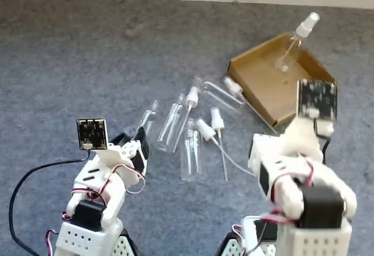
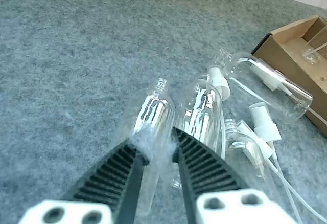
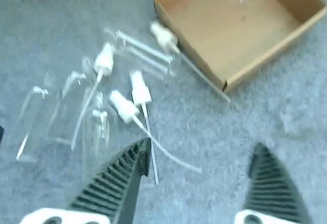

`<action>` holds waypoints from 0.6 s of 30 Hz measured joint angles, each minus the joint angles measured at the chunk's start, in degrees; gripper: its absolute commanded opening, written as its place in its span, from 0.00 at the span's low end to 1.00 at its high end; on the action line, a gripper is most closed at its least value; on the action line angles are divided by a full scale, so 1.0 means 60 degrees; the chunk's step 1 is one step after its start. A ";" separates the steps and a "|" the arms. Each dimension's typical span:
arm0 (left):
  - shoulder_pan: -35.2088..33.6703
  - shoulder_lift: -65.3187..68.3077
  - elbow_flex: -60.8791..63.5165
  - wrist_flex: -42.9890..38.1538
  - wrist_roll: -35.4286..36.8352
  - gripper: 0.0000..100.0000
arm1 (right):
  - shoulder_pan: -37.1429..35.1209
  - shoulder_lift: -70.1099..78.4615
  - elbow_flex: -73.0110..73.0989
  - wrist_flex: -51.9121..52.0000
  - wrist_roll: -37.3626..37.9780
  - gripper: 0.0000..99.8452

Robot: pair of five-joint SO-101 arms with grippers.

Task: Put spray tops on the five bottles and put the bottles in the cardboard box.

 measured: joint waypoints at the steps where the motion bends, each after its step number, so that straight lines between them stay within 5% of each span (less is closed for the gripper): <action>1: 0.0000 0.0000 0.0000 0.0000 0.0000 0.04 | 0.0000 -0.0278 0.0249 -0.0308 0.0000 0.06; 10: 0.0000 0.0000 0.0000 0.0000 0.0000 0.04 | 0.0000 -0.3531 0.3619 -0.3590 0.0000 0.01; 18: 0.0000 0.0000 0.0000 0.0000 0.0000 0.04 | 0.0015 -0.6300 0.6330 -0.4586 0.0000 0.01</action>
